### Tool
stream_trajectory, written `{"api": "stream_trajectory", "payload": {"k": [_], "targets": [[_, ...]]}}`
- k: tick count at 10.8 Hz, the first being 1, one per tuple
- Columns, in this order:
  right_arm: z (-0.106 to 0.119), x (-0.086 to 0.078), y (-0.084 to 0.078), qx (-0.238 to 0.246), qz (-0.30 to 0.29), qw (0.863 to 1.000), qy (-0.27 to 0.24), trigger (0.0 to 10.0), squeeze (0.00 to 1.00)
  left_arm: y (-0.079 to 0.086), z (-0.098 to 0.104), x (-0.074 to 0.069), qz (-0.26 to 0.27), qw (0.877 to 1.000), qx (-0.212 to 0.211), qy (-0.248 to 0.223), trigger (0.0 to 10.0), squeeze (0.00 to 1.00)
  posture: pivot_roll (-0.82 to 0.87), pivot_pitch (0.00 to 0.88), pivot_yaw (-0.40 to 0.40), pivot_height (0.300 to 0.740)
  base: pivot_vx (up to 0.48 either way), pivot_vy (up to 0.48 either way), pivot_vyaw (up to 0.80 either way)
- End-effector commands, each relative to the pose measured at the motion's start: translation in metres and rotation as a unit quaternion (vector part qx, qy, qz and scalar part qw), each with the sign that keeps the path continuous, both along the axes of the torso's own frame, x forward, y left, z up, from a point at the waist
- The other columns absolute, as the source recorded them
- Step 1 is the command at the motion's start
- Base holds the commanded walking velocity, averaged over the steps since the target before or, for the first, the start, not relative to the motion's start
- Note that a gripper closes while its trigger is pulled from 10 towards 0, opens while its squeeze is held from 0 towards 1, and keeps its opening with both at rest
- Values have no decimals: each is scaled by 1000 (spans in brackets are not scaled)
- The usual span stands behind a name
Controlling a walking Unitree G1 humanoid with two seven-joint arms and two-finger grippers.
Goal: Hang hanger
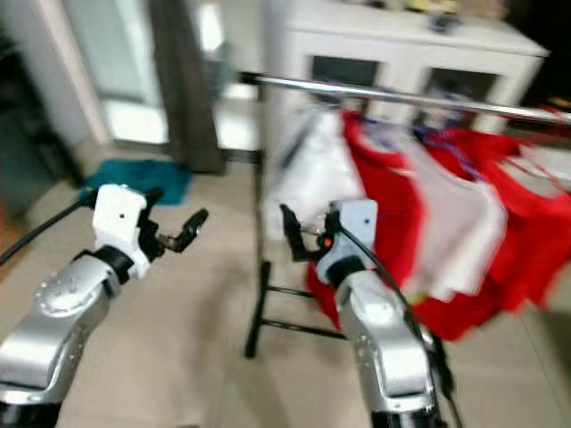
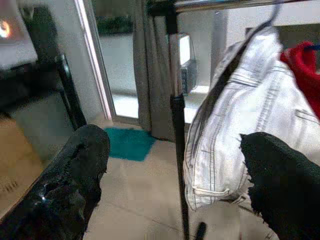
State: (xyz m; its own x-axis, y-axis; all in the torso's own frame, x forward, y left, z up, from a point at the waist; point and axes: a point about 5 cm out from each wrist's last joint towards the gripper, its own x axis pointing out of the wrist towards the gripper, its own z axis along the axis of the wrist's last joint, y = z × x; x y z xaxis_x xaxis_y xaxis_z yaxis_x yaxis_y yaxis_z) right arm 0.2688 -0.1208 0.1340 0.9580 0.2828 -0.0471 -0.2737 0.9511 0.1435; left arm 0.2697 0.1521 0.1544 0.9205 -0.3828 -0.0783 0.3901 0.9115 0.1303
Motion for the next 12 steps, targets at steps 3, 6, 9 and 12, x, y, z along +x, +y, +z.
{"api": "stream_trajectory", "payload": {"k": [3, 6, 9, 12], "targets": [[8, 7, -4, 3, -17, 1000, -19, 10000, 0, -1, -2, 1, 5, 1000, 2, 4, 10000, 0, -9, 0, 3, 740, 344, 0, 267], [8, 10, -6, -6, -26, 999, -21, 10000, 0, -4, -5, 0, -4, 1000, 7, 10, 10000, 0, -9, 0, -3, 740, 352, 0, 0], [15, 13, -19, -13, -51, 998, -33, 10000, 0, -14, -10, -6, -46, 999, 6, 23, 10000, 0, -16, 0, -2, 740, 351, 0, -800], [24, 14, -20, -68, -13, 996, -48, 10000, 0, -18, -13, -10, -79, 996, 8, 34, 10000, 0, -19, 0, -2, 740, 226, 0, 0]]}}
